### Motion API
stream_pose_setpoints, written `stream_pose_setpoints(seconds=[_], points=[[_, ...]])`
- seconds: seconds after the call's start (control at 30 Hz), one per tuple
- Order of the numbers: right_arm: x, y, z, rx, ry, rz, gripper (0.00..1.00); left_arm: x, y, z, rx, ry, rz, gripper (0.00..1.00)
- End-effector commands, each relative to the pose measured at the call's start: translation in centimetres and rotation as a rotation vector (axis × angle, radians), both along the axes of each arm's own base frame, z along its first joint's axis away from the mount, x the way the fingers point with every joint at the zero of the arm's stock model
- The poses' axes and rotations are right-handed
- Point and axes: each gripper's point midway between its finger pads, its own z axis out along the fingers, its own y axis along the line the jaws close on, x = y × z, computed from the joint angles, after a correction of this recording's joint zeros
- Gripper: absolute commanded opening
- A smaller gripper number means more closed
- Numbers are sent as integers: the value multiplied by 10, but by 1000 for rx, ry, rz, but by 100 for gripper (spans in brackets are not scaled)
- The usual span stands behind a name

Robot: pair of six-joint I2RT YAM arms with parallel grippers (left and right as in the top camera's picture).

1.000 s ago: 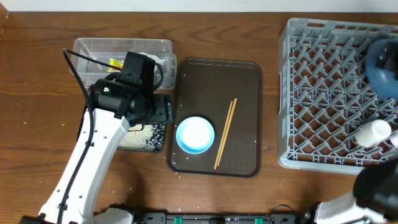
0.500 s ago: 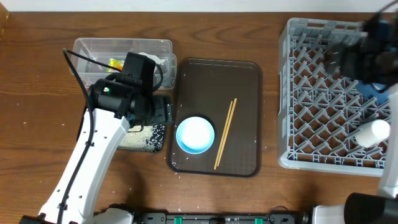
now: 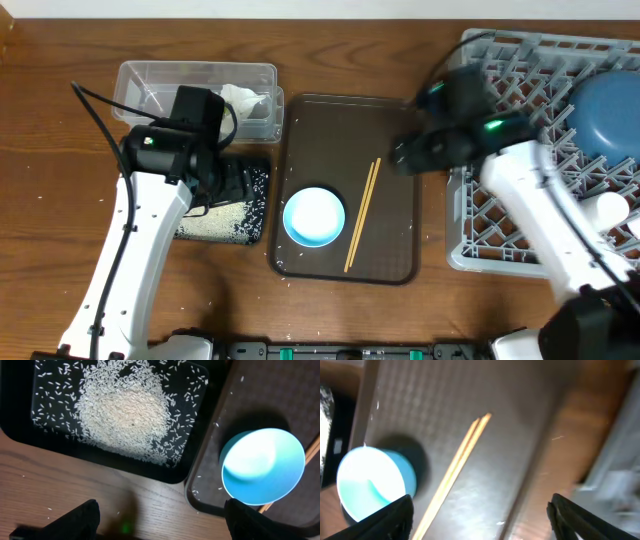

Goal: Sort waste into correct bins and load items into the dishwasher rack
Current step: 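Reach the right gripper to the chopsticks and grasp one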

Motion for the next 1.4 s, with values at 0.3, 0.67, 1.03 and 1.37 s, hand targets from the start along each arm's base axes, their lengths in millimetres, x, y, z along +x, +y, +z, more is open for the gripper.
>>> stream_pose_setpoints(seconds=[0.3,0.67,1.03,1.37], points=[[-46,33,-96,-261,131,-131,79,-1,4,-3,16,10,8,83],[-59,38,-141,-319,227,-196,78,-1,4,-3,16,10,7,83],[-65,32,-145,-342,255,-244,65,-1,4,-3,16,10,7,83],[-63,32,-145,-321,254,-324,26,-1,4,-3,16,10,8,84]])
